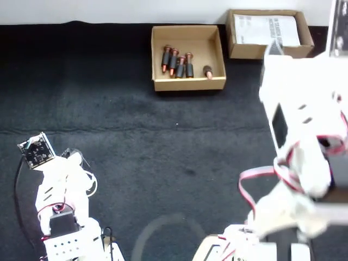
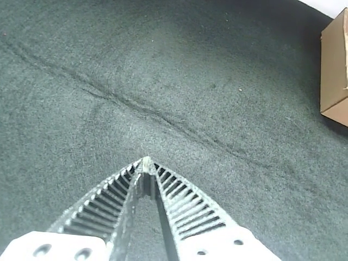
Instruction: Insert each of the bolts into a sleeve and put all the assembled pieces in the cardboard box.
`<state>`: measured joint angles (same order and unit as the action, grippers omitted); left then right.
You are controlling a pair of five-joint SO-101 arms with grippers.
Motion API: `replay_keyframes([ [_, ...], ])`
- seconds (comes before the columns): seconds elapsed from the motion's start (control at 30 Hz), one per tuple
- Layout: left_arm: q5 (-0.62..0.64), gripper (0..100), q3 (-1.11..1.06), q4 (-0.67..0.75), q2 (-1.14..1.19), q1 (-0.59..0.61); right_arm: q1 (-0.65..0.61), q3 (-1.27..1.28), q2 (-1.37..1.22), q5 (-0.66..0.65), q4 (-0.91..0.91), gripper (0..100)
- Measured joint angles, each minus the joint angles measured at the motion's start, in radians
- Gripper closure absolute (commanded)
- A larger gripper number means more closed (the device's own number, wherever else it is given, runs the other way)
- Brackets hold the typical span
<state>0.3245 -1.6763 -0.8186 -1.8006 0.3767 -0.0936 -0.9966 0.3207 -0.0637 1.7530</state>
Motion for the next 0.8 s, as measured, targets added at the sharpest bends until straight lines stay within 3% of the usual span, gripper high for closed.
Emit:
replay_keyframes([
  [0.57,0.0,99,0.0,-0.048,0.0,-0.002,0.0,1.169,0.867,0.0,-0.011,68.4],
  [0.8,-0.002,99,0.0,-0.118,0.0,-0.049,0.0,1.755,1.062,0.0,-0.322,68.4],
])
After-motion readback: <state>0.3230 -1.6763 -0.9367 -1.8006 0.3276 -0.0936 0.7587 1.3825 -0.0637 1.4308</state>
